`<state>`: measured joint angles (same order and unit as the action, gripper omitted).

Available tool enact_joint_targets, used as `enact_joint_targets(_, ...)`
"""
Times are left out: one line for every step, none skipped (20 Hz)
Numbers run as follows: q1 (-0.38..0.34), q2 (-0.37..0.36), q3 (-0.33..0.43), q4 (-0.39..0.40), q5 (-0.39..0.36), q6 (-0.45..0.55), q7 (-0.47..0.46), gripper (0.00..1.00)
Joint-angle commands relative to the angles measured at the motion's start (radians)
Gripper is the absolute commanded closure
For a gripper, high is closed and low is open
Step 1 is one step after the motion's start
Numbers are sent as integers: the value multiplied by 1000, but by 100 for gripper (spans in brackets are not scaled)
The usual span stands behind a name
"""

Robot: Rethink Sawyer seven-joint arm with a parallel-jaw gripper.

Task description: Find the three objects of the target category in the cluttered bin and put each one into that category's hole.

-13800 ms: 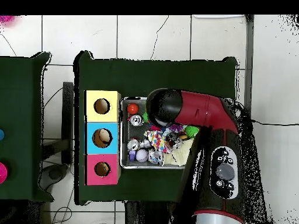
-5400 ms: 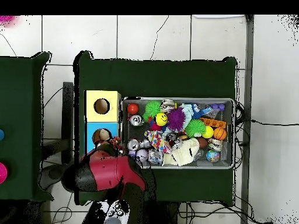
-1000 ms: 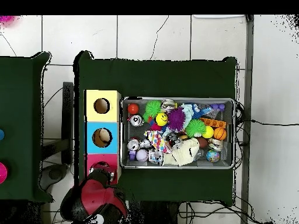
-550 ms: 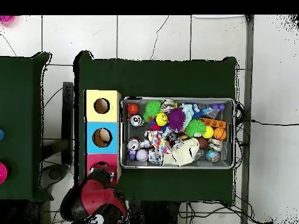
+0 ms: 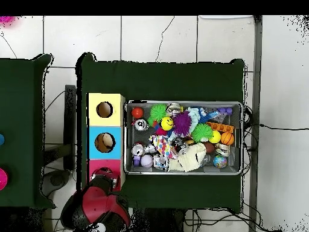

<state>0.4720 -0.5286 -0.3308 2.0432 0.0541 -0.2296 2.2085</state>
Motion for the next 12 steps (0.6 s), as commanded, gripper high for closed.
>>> enact_joint_targets(-11,103,34,-73,57,44,117,0)
enact_joint_targets(-11,99,31,-74,57,53,114,0)
enact_joint_targets(-12,92,31,-73,55,62,111,0)
enact_joint_targets(-18,72,31,-71,48,78,103,0)
enact_joint_targets(-27,48,31,-70,41,109,93,0)
enact_joint_targets(-33,32,32,-67,37,124,90,0)
enact_joint_targets(-45,5,38,-61,27,146,83,0)
enact_joint_targets(-54,-8,44,-58,21,156,81,0)
enact_joint_targets(-66,-24,48,-57,13,172,74,0)
enact_joint_targets(-71,-32,52,-56,10,178,73,0)
enact_joint_targets(-83,-50,60,-53,3,187,70,0)
enact_joint_targets(-89,-60,63,-51,1,197,69,0)
